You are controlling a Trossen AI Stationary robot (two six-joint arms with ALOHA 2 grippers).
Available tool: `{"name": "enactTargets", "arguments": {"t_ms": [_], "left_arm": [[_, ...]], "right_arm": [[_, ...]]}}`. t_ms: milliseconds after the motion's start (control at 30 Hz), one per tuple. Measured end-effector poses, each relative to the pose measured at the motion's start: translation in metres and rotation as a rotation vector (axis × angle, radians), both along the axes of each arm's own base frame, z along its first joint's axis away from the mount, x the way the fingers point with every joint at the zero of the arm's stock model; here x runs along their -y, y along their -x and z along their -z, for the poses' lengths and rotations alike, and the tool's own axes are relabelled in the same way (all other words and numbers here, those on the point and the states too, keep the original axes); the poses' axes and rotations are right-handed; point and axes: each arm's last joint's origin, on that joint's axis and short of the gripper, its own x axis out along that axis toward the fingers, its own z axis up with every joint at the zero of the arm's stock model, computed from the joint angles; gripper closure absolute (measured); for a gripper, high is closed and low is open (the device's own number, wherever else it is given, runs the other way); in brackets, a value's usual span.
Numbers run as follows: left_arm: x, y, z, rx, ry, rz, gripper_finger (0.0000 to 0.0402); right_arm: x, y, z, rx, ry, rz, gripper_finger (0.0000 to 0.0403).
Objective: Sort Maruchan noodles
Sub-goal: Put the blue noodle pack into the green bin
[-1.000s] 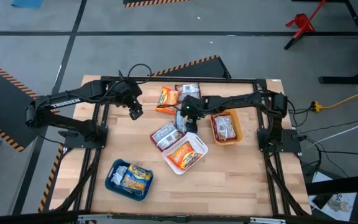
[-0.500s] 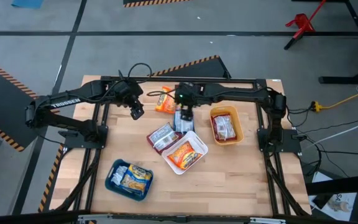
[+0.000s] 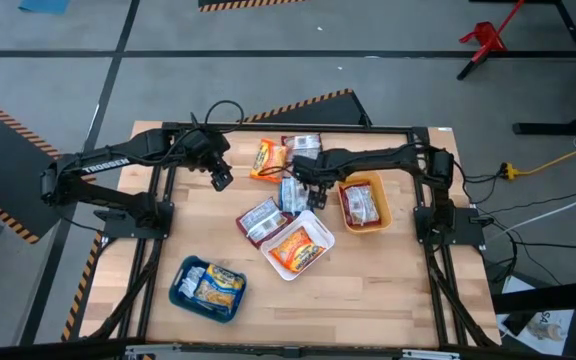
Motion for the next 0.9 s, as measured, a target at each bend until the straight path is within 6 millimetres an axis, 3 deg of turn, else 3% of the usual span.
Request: {"name": "enactTargets", "arguments": {"t_ms": [233,433,567,733,900], "left_arm": [[0.000,0.000,0.000,0.001,0.000,0.000,0.0182],[0.000,0.000,0.000,0.002,-0.002,0.002,0.0182],[0.000,0.000,0.000,0.003,-0.001,-0.004,0.0182],[-0.001,-0.001,0.004,0.031,0.049,-0.026,0.0182],[0.003,-0.006,0.036,0.044,0.121,-0.040,0.0182]], "right_arm": [[0.001,-0.020,0.011,0.143,-0.101,-0.087,0.0075],[0.001,-0.053,-0.013,0.493,-0.211,-0.268,0.0075],[0.004,-0.067,-0.039,0.603,-0.197,-0.300,0.0075],[0.006,-0.070,-0.072,0.560,-0.173,-0.304,0.0075],[0.007,-0.055,-0.101,0.356,-0.158,-0.311,0.0075]]}}
